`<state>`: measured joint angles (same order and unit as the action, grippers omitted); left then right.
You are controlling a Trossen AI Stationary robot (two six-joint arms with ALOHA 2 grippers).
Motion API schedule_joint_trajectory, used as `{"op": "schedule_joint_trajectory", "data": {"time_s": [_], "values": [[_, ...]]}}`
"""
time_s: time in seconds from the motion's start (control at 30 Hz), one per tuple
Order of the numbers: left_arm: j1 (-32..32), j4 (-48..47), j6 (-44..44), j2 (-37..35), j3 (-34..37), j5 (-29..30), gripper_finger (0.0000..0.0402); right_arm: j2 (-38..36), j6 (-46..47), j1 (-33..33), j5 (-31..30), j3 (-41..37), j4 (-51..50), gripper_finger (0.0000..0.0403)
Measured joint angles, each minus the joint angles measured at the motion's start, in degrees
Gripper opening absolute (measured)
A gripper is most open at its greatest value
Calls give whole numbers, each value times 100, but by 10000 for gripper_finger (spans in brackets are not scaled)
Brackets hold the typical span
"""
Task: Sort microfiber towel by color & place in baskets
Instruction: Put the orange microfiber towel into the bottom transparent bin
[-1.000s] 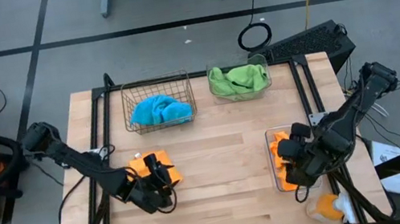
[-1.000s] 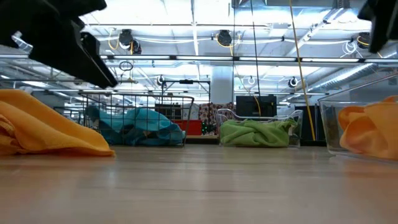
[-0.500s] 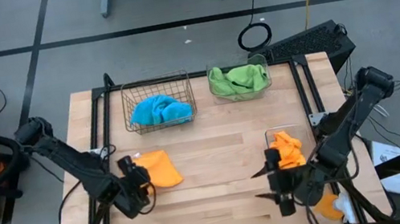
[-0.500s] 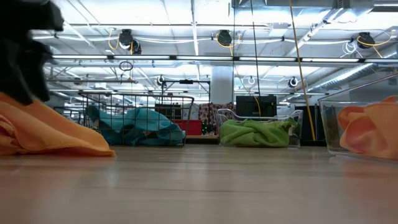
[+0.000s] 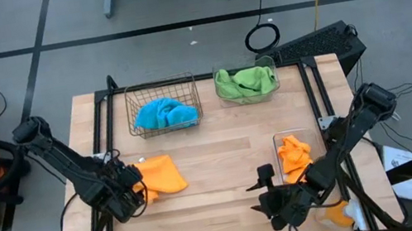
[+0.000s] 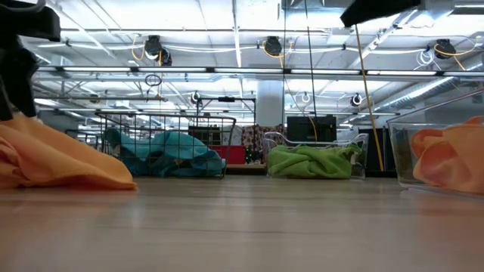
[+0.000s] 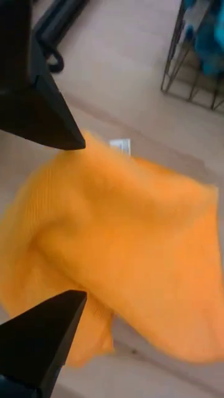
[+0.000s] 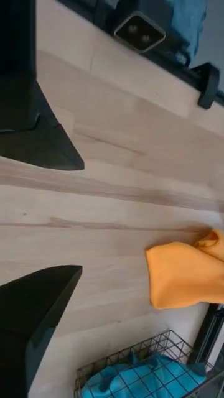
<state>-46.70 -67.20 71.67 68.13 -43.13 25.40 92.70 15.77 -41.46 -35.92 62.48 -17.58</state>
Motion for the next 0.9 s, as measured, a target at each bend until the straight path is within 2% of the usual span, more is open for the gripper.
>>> {"op": "schedule_joint_trajectory", "data": {"time_s": [0.13, 0.27, 0.6, 0.77, 0.9], "values": [[3, -362, 185, -38, 2, 164, 398, 132, 15, 61, -1, 0, 80, 251], [21, -276, 287, -36, 5, 252, 398, 189, 4, 93, -2, 0, 194, 251], [7, 898, 151, -27, 680, 222, 398, 191, -29, 113, -2, 2, 326, 251], [7, 2212, -47, -27, 1240, -135, 398, 191, 37, 113, 0, 2, 323, 251], [9, 2868, 9, -27, 1639, -231, 398, 191, 11, 126, -1, 2, 324, 251]]}}
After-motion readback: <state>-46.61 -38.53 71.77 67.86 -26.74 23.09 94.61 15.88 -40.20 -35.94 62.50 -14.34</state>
